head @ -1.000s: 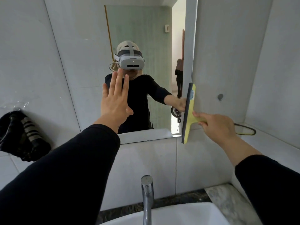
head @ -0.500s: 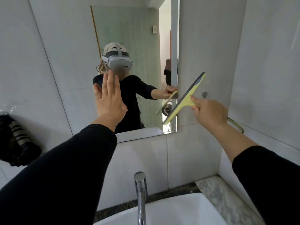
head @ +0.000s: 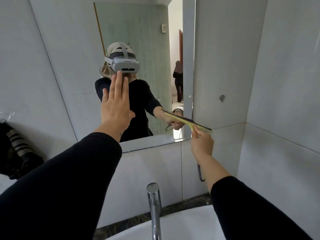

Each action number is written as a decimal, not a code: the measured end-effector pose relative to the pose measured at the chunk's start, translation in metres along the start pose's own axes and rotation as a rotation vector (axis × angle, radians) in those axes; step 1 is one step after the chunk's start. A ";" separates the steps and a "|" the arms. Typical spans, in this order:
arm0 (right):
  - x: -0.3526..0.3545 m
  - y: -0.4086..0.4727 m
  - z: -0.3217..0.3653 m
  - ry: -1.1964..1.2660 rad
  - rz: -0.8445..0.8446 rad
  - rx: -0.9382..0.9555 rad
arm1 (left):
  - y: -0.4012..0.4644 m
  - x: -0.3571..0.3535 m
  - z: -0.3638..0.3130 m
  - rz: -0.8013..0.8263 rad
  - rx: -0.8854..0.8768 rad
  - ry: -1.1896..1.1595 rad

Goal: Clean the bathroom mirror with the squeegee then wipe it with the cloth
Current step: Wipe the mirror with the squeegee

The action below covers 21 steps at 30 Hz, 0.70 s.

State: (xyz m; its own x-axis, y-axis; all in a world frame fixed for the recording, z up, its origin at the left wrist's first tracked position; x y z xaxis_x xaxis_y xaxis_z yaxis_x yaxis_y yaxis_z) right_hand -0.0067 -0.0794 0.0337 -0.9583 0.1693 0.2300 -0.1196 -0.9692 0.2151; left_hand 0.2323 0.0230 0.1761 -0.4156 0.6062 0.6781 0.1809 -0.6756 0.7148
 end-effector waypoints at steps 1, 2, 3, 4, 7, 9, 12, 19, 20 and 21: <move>-0.003 -0.003 -0.001 0.025 -0.014 -0.015 | 0.000 -0.001 0.000 0.002 -0.003 -0.009; -0.007 -0.006 -0.002 0.053 -0.029 -0.033 | 0.000 -0.001 0.000 0.001 -0.008 -0.013; -0.011 -0.010 -0.004 0.086 -0.043 -0.057 | 0.001 -0.001 0.000 -0.001 -0.012 -0.010; -0.015 -0.015 -0.006 0.121 -0.054 -0.083 | 0.001 -0.001 0.000 -0.005 -0.014 -0.005; -0.032 -0.032 -0.012 0.198 -0.067 -0.171 | -0.001 0.000 0.000 -0.017 -0.022 0.003; -0.048 -0.044 -0.014 0.261 -0.060 -0.231 | -0.002 0.001 0.000 -0.024 -0.033 0.013; -0.077 -0.069 -0.010 0.294 -0.006 -0.273 | -0.002 0.005 0.000 -0.035 -0.060 -0.002; -0.110 -0.098 -0.006 0.243 0.027 -0.298 | -0.040 0.003 0.047 -0.060 -0.090 0.080; -0.112 -0.100 -0.004 0.226 0.029 -0.292 | -0.045 0.002 0.059 -0.057 -0.075 0.112; -0.115 -0.104 -0.002 0.217 0.033 -0.289 | -0.048 0.001 0.072 -0.051 -0.052 0.130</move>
State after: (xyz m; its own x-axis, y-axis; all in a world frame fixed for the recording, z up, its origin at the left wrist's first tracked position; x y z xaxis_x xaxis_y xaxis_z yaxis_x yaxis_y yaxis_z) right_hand 0.1151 0.0014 -0.0164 -0.9919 0.1253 0.0190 -0.1263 -0.9892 -0.0739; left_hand 0.2872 0.0866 0.1547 -0.5353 0.5833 0.6110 0.1117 -0.6681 0.7357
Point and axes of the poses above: each hand's wrist, its own y-axis towards the middle knuckle, its own x-axis out of the back of the hand, z = x × y, the point moved 7 cm from there along y, towards the middle knuckle, and after that the axes turned 1 degree about -x, right-handed, at the moved point
